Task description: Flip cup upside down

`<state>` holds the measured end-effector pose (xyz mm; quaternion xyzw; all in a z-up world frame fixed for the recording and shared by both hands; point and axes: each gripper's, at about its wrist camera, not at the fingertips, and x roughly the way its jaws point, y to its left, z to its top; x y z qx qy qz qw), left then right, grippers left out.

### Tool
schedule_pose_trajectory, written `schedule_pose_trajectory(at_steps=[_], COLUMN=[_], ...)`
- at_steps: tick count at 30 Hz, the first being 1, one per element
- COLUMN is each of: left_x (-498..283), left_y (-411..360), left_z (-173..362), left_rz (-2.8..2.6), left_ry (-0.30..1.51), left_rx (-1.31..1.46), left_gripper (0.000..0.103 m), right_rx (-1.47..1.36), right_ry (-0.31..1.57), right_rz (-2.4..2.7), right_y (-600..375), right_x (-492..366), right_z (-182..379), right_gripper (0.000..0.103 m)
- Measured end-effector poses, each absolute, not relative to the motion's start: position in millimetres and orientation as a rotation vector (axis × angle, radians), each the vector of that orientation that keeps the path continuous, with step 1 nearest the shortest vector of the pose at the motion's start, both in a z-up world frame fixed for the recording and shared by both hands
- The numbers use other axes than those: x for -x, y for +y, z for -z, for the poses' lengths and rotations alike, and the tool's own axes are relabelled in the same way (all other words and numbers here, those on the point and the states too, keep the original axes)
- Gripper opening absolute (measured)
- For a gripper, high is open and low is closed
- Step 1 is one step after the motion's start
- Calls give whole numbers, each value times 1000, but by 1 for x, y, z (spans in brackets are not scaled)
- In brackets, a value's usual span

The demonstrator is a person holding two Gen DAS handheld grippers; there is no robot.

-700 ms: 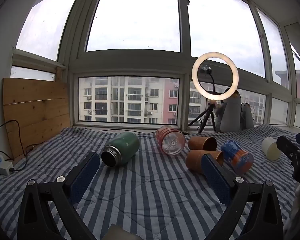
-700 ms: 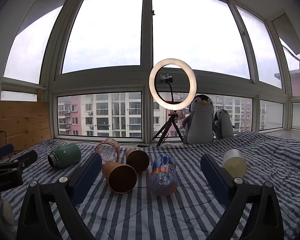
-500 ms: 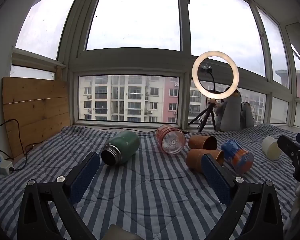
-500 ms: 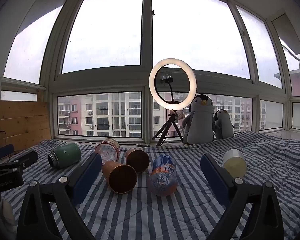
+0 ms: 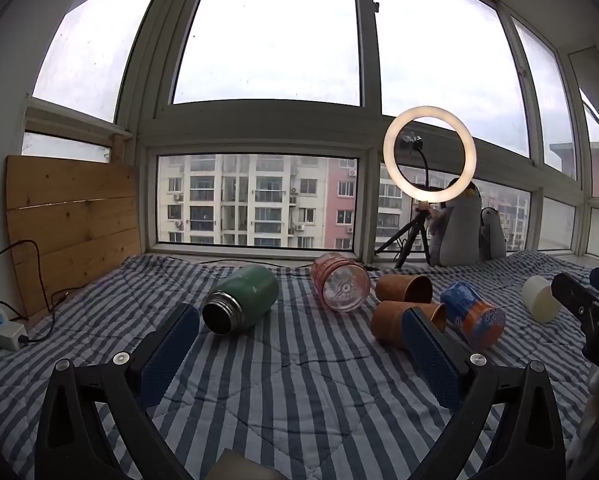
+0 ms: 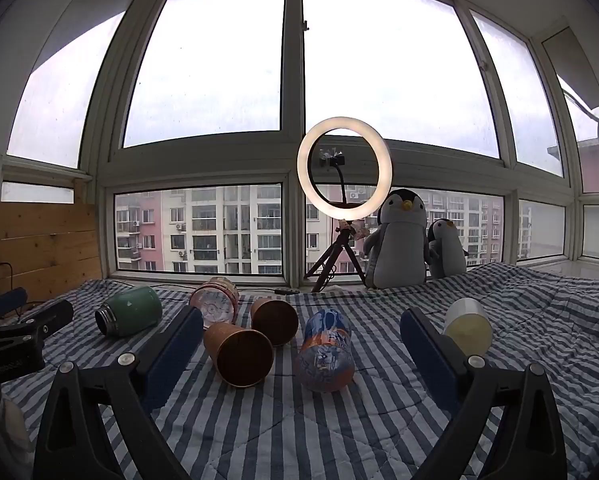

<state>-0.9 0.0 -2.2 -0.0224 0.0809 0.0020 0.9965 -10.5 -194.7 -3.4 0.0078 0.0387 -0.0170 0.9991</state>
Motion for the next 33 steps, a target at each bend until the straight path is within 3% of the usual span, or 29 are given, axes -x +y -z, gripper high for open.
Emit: schedule_pose_trajectory(at_steps=[33], left_x=[1], left_y=[0], left_z=[1], left_rz=[-2], left_ry=[170], left_rx=[47], left_gripper=[102], right_rx=[-16], right_ry=[80], right_rz=[34], right_y=[-195], right_x=[10], right_z=[3], right_gripper=[98])
